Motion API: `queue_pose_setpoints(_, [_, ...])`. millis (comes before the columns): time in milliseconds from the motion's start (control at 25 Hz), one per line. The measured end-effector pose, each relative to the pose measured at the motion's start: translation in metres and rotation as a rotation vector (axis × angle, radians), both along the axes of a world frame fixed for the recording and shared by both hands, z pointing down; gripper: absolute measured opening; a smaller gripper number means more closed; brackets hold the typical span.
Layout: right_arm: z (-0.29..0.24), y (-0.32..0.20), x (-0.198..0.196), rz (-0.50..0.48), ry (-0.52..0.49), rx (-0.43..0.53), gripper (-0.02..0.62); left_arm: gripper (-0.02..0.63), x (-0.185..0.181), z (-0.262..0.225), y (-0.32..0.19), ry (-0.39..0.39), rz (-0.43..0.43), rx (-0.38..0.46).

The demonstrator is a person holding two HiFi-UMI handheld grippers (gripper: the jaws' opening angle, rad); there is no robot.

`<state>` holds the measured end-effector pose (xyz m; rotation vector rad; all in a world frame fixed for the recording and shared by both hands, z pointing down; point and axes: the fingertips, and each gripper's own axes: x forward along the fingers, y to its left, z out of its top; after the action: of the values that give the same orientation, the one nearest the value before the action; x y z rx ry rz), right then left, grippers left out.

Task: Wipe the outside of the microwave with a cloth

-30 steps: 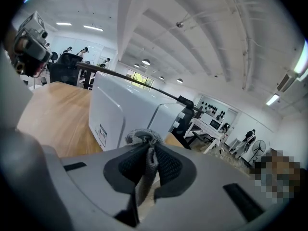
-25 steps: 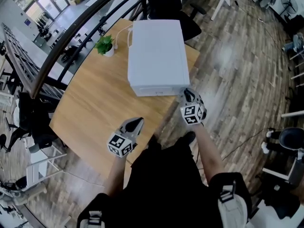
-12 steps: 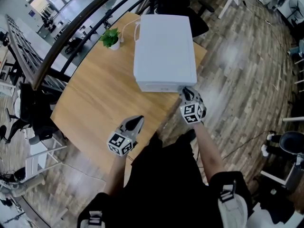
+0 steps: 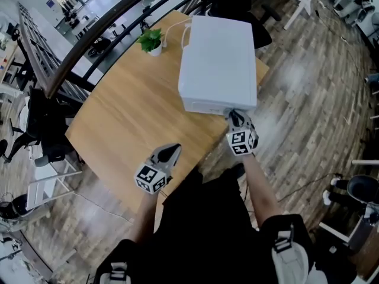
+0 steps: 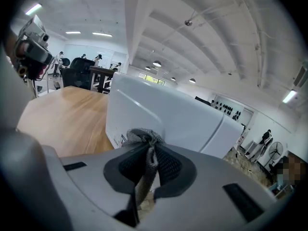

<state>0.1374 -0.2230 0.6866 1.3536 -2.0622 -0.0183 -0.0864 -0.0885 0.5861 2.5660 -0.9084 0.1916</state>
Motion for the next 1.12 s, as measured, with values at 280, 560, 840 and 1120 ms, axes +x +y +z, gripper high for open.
queue_pose_setpoints(280, [0.002, -0.007, -0.048, -0.092, -0.024, 0.008, 0.034, 0.003, -0.018, 0.004, 0.007, 0.001, -0.038, -0.007])
queue_pose_setpoints(560, [0.007, -0.014, -0.091, -0.135, -0.070, 0.004, 0.034, 0.003, -0.037, 0.004, 0.014, -0.002, -0.076, -0.004])
queue_pose_setpoints(840, [0.007, -0.019, -0.132, -0.210, -0.075, 0.004, 0.034, 0.003, -0.055, 0.008, 0.023, 0.001, -0.121, -0.012])
queue_pose_setpoints(1120, [0.014, -0.025, -0.166, -0.248, -0.100, -0.009, 0.034, 0.003, -0.071, 0.008, 0.026, 0.002, -0.160, -0.005])
